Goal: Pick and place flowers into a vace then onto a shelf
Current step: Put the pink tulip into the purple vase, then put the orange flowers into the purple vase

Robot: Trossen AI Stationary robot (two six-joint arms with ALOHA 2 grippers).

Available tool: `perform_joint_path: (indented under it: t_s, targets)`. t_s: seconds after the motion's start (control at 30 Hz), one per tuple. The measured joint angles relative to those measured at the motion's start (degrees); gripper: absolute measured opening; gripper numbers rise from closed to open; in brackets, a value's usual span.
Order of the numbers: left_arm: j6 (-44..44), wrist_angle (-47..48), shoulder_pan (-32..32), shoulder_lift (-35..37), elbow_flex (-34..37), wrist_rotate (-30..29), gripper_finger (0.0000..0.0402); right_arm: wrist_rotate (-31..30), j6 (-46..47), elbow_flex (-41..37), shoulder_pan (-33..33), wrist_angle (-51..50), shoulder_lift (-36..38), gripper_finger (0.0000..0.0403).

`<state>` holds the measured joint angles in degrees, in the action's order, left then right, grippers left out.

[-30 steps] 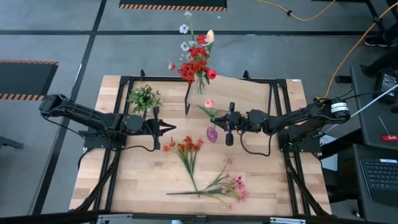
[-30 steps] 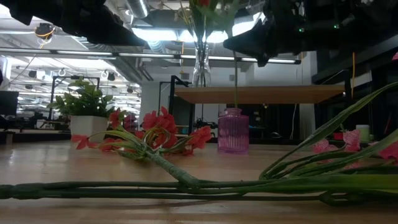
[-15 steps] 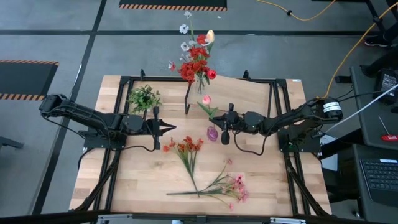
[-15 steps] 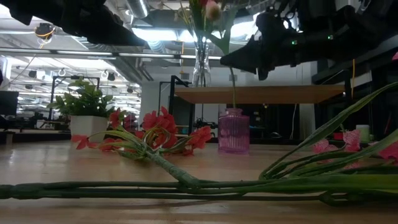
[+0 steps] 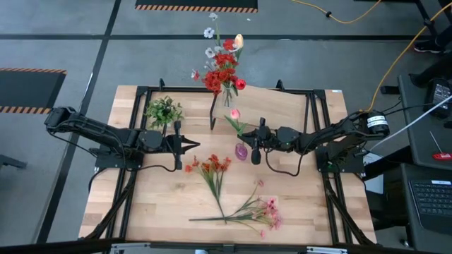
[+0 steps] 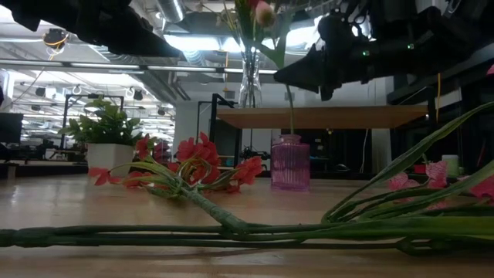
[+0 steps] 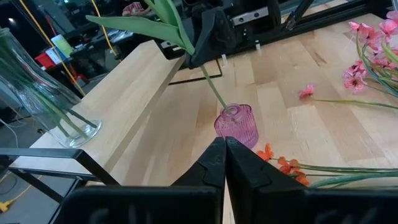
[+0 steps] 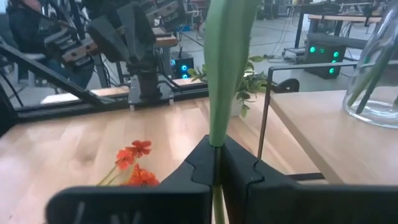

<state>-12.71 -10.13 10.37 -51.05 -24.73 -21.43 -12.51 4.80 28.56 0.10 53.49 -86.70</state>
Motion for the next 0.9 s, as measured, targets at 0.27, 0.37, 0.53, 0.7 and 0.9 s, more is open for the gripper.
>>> perform_joint_path:
  t_s: [0.27, 0.37, 0.53, 0.7, 0.9]
  targets:
    - [0.0, 0.02, 0.0, 0.0, 0.0, 0.02, 0.0006, 0.08, 0.99, 0.0, 0.0, -2.78, 0.0, 0.0071]
    - [0.0, 0.02, 0.0, 0.0, 0.0, 0.02, 0.0008, 0.08, 0.97, 0.0, 0.0, -3.74, 0.0, 0.0094]
    - [0.0, 0.02, 0.0, 0.0, 0.0, 0.02, 0.0004, 0.08, -0.72, 0.0, 0.0, -3.68, 0.07, 0.0123]
    - [0.0, 0.02, 0.02, 0.0, 0.0, 0.02, 0.0002, 0.28, -3.56, 0.0, 0.04, -3.75, 0.81, 0.013]
    - [0.0, 0.02, 0.02, -0.02, 0.0, 0.04, 0.0009, 0.56, -5.07, 0.02, 0.04, -6.82, 5.4, 0.0131]
